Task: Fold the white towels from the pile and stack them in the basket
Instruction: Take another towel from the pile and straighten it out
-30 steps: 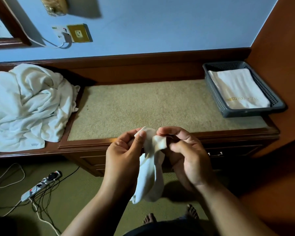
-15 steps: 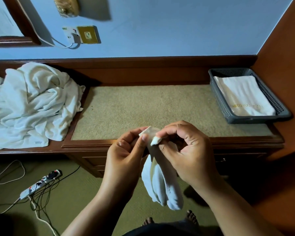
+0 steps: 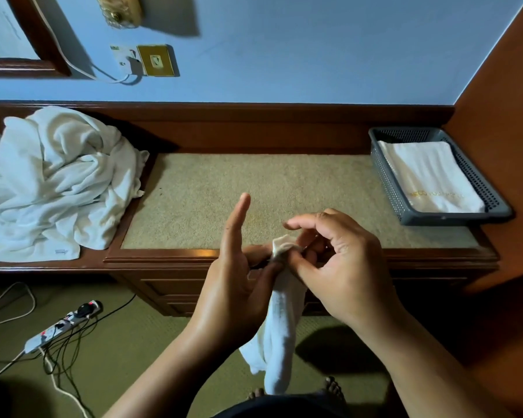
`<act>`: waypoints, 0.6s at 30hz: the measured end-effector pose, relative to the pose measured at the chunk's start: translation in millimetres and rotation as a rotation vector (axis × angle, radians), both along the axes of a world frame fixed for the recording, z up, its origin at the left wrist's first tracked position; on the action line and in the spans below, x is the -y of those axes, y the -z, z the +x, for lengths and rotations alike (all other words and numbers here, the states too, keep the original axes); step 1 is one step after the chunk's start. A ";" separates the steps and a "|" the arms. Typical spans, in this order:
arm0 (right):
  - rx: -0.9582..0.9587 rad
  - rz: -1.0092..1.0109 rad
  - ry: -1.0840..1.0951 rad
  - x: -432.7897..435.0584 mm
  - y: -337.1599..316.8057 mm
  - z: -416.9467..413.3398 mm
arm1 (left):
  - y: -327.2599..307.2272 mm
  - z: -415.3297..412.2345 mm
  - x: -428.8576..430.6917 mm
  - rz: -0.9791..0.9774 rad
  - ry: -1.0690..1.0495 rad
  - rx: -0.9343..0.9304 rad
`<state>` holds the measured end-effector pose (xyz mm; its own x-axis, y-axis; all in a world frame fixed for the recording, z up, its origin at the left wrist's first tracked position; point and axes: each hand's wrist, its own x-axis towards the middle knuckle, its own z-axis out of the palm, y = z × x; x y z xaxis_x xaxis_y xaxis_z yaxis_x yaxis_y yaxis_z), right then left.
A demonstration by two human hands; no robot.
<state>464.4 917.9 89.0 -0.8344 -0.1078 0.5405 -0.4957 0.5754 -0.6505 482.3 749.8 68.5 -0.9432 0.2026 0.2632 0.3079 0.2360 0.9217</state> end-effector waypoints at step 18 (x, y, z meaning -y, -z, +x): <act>0.130 0.096 -0.219 -20.6 -2.1 -2.5 | -3.9 -5.3 -1.1 -0.351 0.003 -0.252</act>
<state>461.9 938.5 91.1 -0.8472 -0.3391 0.4090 -0.5311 0.5256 -0.6646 477.0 751.0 72.3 -0.8577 0.3231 0.3999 0.5140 0.5207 0.6816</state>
